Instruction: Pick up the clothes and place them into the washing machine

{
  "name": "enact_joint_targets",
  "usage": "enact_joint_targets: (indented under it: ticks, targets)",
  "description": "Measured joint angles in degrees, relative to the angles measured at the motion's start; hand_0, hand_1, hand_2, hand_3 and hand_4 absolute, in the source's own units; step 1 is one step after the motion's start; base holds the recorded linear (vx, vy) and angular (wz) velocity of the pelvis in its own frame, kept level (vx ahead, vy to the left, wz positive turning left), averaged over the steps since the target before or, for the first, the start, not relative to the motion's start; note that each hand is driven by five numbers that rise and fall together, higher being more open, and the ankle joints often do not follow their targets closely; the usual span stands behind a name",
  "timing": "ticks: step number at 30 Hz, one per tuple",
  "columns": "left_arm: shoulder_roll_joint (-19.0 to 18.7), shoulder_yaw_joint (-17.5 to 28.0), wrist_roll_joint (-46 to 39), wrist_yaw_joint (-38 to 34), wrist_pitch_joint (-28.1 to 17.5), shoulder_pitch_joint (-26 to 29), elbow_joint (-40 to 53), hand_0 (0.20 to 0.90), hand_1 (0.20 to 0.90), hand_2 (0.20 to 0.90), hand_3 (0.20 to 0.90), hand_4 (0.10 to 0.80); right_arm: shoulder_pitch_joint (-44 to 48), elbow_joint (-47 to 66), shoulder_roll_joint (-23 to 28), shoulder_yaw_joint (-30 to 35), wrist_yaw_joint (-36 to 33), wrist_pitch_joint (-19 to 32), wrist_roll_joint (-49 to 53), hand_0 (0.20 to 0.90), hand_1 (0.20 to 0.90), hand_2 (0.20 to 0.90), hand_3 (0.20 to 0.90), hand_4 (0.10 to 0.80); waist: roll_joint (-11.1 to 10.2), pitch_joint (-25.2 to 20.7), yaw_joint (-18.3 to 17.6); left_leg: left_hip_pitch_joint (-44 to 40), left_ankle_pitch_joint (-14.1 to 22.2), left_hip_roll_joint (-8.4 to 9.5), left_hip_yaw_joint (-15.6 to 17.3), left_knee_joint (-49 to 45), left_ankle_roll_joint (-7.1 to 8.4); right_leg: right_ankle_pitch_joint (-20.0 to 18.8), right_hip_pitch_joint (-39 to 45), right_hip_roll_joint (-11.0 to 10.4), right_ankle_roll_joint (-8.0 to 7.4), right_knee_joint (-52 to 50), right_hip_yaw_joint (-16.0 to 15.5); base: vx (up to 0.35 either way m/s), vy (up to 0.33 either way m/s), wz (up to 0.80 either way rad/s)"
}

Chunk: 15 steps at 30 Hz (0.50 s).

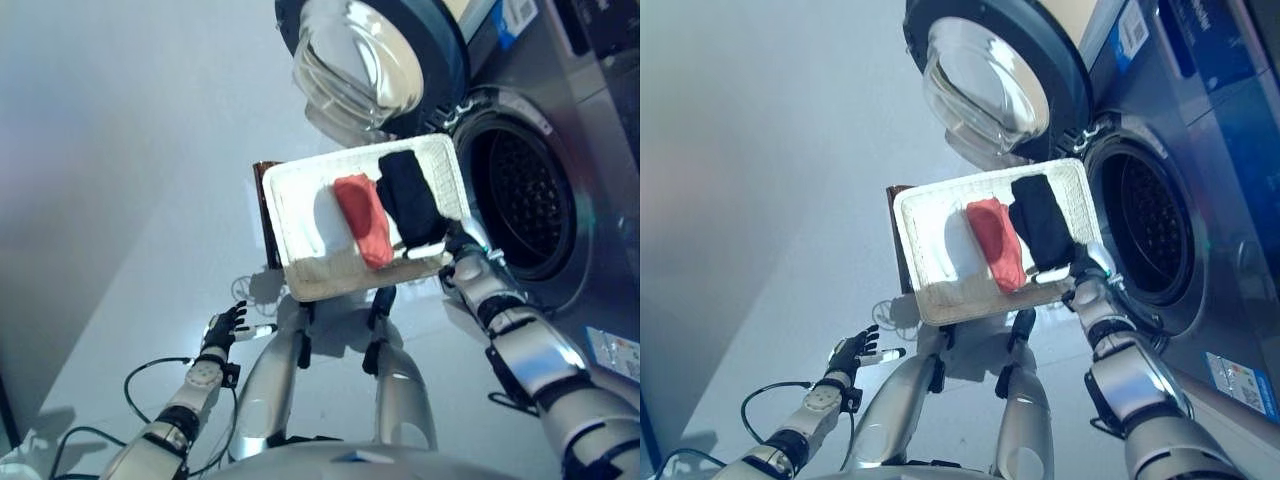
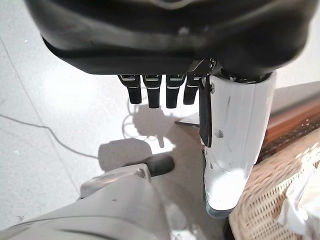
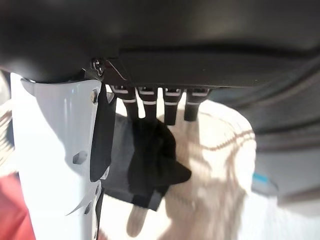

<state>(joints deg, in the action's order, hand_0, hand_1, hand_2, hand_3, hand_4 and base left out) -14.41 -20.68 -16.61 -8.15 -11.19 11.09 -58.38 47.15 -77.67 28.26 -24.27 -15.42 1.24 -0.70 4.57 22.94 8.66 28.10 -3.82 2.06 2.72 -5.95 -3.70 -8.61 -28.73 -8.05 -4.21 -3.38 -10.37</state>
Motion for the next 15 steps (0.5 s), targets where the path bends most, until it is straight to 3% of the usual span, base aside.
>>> enact_joint_targets:
  ticks: [15]
  targets:
    - [0.57, -0.88, -2.50, -1.15, -0.55, 0.46, 1.86, 0.900, 0.900, 0.900, 0.900, 0.800, 1.37, -0.65, 0.44, -0.71, -2.44, 0.11, 1.12, 0.900, 0.900, 0.900, 0.900, 0.800, 0.61, 0.32, 0.08, 3.51, -0.72, 0.22, -1.50, 0.07, -0.13, 0.01, -3.28, 0.01, 0.06, -0.50, -0.41, 0.058, 0.001, 0.03]
